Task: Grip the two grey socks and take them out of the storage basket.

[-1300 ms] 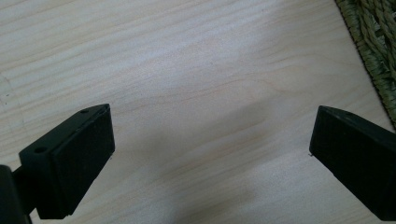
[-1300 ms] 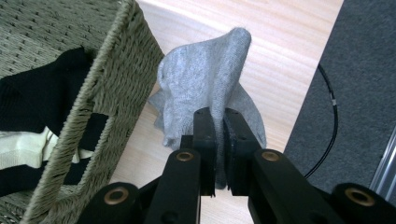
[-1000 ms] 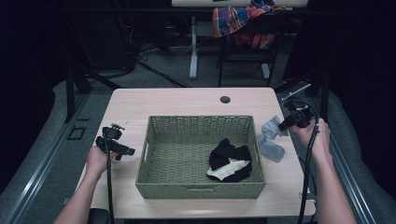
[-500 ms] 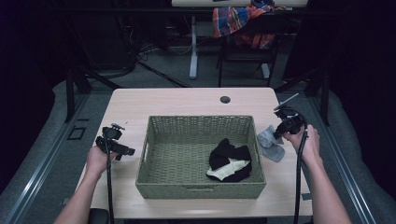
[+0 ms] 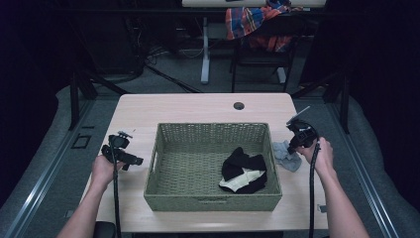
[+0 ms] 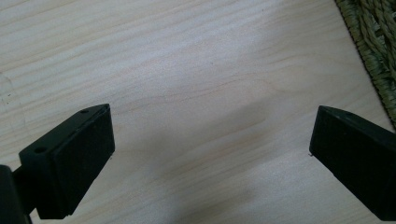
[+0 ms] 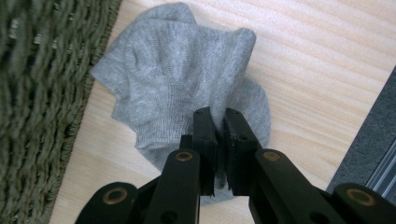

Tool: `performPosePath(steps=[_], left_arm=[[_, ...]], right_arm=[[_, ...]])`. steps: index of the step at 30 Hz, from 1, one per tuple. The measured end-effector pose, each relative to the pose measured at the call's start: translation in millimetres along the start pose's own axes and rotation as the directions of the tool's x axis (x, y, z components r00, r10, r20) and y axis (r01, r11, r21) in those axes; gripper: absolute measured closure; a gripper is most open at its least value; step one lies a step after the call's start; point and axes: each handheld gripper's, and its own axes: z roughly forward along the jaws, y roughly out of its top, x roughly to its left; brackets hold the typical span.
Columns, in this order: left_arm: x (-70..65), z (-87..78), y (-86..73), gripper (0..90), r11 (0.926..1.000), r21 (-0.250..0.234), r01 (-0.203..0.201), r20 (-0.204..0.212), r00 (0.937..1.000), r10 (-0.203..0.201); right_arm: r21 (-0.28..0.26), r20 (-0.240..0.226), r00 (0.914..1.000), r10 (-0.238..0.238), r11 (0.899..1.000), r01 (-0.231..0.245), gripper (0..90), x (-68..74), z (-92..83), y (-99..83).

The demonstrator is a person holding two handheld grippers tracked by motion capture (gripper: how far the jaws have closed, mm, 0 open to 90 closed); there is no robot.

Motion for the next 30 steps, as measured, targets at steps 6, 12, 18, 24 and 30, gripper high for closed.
performPosePath(steps=[6,12,18,24,30], left_arm=[[-0.2,-0.2,-0.1,0.1,1.0000,-0.002,0.002,0.000,1.0000,-0.002],[0.3,-0.4,-0.1,0.1,1.0000,-0.003,0.000,0.000,1.0000,0.000],[0.3,-0.9,-0.1,0.1,1.0000,-0.003,0.001,0.002,1.0000,-0.001],[0.1,-1.9,0.1,0.1,1.0000,-0.006,-0.002,0.000,1.0000,0.002],[0.1,-2.5,-0.1,0.1,0.9999,-0.011,0.002,0.000,1.0000,-0.002]], right_arm=[[0.023,-0.007,0.9999,0.010,1.000,-0.010,81.0,-3.6,11.6,-1.0],[0.008,-0.012,0.9998,0.014,1.000,-0.014,62.5,-5.6,5.3,-0.9],[-0.083,-0.040,0.9988,0.030,0.996,-0.033,34.1,-8.5,-26.7,-7.5],[-0.170,-0.071,0.9972,0.023,0.985,-0.035,15.9,-7.6,-56.7,-21.3],[-0.215,-0.069,0.9976,-0.001,0.977,-0.014,2.9,1.6,-69.9,-41.7]])
